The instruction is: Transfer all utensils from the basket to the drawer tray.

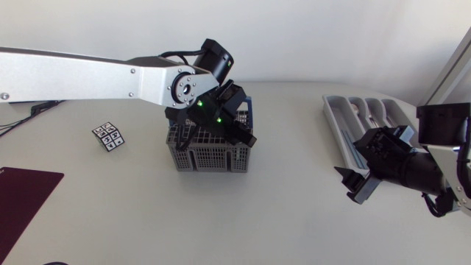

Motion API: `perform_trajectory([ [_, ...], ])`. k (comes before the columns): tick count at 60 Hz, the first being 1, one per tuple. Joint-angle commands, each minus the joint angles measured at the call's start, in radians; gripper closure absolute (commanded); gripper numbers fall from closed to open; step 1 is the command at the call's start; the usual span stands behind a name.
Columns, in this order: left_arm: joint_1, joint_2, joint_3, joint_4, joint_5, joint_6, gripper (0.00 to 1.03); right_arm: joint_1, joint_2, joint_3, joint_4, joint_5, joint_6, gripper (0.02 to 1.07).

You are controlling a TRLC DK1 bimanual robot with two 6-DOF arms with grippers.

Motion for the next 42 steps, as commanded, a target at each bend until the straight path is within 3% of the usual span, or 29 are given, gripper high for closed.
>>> perform_trajectory([
  [1, 0.015, 0.021, 0.028, -0.004, 0.024, -0.019, 1.0, 0.017, -0.008, -0.026, -0.01, 0.012, 0.025, 0.15],
  [12, 0.026, 0.013, 0.026, -0.005, 0.059, -0.022, 1.0, 0.046, -0.008, -0.027, -0.01, 0.03, 0.03, 0.15],
  [26, 0.072, -0.017, 0.026, -0.008, 0.208, -0.048, 1.0, 0.072, -0.001, -0.026, -0.01, 0.046, 0.034, 0.15],
  [42, 0.102, -0.08, 0.029, -0.028, 0.254, -0.062, 1.0, 0.112, -0.015, -0.004, -0.036, 0.059, 0.048, 0.15],
])
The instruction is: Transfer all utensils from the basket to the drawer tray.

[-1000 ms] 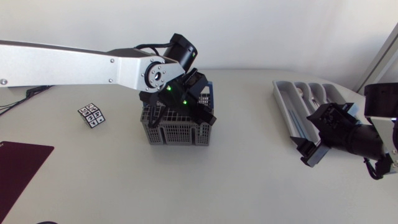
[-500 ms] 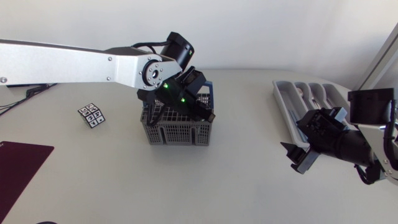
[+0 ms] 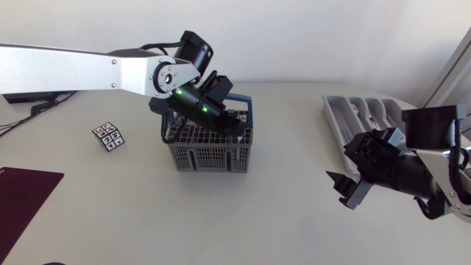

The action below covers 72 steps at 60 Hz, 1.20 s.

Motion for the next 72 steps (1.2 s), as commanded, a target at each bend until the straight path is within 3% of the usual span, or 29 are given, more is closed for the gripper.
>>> perform_trajectory([
  [1, 0.015, -0.06, 0.029, -0.015, 0.021, -0.028, 1.0, 0.019, -0.016, 0.004, -0.021, 0.009, 0.033, 0.15],
  [15, 0.047, -0.167, 0.025, -0.022, 0.106, -0.06, 1.0, 0.08, -0.016, 0.04, -0.044, 0.009, 0.082, 0.15],
  [35, 0.06, -0.288, -0.007, -0.056, 0.136, -0.06, 1.0, 0.158, -0.043, 0.128, -0.121, -0.04, 0.167, 0.14],
  [51, 0.026, -0.397, -0.103, -0.085, 0.188, -0.012, 1.0, 0.229, -0.057, 0.215, -0.213, -0.233, 0.243, 0.13],
  [72, -0.121, -0.434, -0.216, -0.114, 0.253, 0.121, 1.0, 0.275, -0.042, 0.208, -0.213, -0.447, 0.251, 0.13],
])
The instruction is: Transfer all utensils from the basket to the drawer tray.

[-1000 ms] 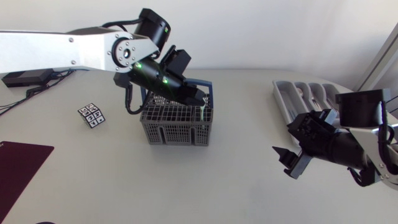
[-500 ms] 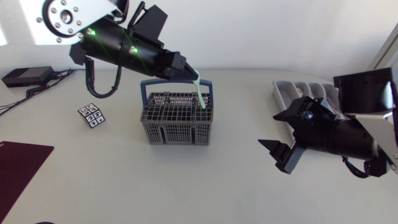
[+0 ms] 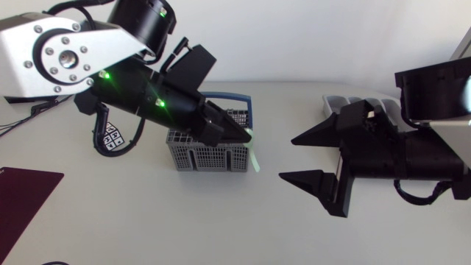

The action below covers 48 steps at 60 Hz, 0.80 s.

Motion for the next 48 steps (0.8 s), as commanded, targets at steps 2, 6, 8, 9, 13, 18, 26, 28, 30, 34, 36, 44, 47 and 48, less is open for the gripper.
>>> perform_trajectory([
  [2, -0.036, -0.033, -0.033, -0.015, 0.035, 0.047, 1.0, 0.029, 0.001, -0.014, -0.004, -0.029, 0.015, 0.13],
  [6, -0.053, -0.043, -0.039, -0.024, 0.061, 0.064, 1.0, 0.053, -0.01, -0.03, -0.007, -0.046, 0.007, 0.13],
  [8, -0.061, -0.046, -0.039, -0.028, 0.066, 0.067, 1.0, 0.07, -0.015, -0.036, -0.01, -0.046, 0.003, 0.15],
  [9, -0.064, -0.046, -0.039, -0.031, 0.067, 0.068, 1.0, 0.081, -0.016, -0.039, -0.01, -0.046, 0.001, 0.17],
  [13, -0.067, -0.049, -0.039, -0.04, 0.089, 0.077, 1.0, 0.119, -0.022, -0.051, -0.012, -0.045, 0.001, 0.21],
  [18, -0.067, -0.053, -0.039, -0.047, 0.119, 0.08, 1.0, 0.145, -0.024, -0.057, -0.012, -0.045, 0.001, 0.28],
  [26, -0.071, -0.056, -0.046, -0.055, 0.126, 0.085, 1.0, 0.156, -0.035, -0.063, -0.006, -0.046, 0.004, 0.45],
  [28, -0.074, -0.057, -0.048, -0.055, 0.126, 0.087, 1.0, 0.156, -0.036, -0.063, -0.004, -0.046, 0.007, 0.5],
  [30, -0.076, -0.059, -0.048, -0.057, 0.126, 0.087, 1.0, 0.156, -0.038, -0.062, -0.004, -0.046, 0.007, 0.56],
  [34, -0.076, -0.06, -0.049, -0.06, 0.133, 0.087, 1.0, 0.156, -0.042, -0.063, -0.004, -0.046, 0.007, 0.65],
  [36, -0.076, -0.06, -0.049, -0.061, 0.135, 0.087, 1.0, 0.159, -0.047, -0.063, -0.004, -0.048, 0.007, 0.69],
  [44, -0.085, -0.062, -0.052, -0.063, 0.142, 0.087, 1.0, 0.172, -0.047, -0.056, -0.012, -0.058, 0.009, 0.83],
  [47, -0.088, -0.062, -0.054, -0.064, 0.144, 0.088, 1.0, 0.173, -0.047, -0.054, -0.013, -0.058, 0.012, 0.83],
  [48, -0.088, -0.063, -0.056, -0.064, 0.144, 0.088, 1.0, 0.175, -0.047, -0.054, -0.013, -0.058, 0.013, 0.83],
])
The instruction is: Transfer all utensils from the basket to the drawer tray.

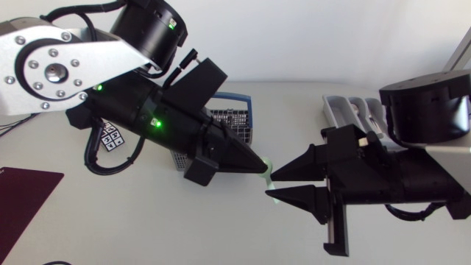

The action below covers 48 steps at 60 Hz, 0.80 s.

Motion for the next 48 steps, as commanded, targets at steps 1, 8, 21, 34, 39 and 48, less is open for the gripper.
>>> perform_trajectory([
  [1, -0.011, -0.02, -0.026, -0.01, 0.015, 0.022, 1.0, 0.013, -0.006, -0.017, -0.007, -0.007, 0.015, 0.83],
  [8, -0.011, -0.022, -0.024, -0.01, 0.015, 0.022, 1.0, 0.014, -0.001, -0.013, -0.007, -0.01, 0.017, 0.93],
  [21, -0.016, -0.023, -0.03, -0.012, 0.015, 0.024, 1.0, 0.031, 0.003, -0.01, -0.027, -0.027, 0.017, 1.0],
  [34, -0.013, -0.026, -0.026, -0.009, 0.015, 0.024, 0.97, 0.034, 0.01, -0.011, -0.047, -0.036, 0.017, 1.01],
  [39, -0.002, -0.028, -0.018, -0.004, 0.017, 0.021, 0.73, 0.034, 0.011, -0.014, -0.051, -0.033, 0.017, 1.01],
  [48, 0.029, -0.039, 0.008, 0.04, 0.015, 0.01, 0.31, 0.014, 0.013, -0.026, -0.071, -0.03, 0.002, 1.01],
])
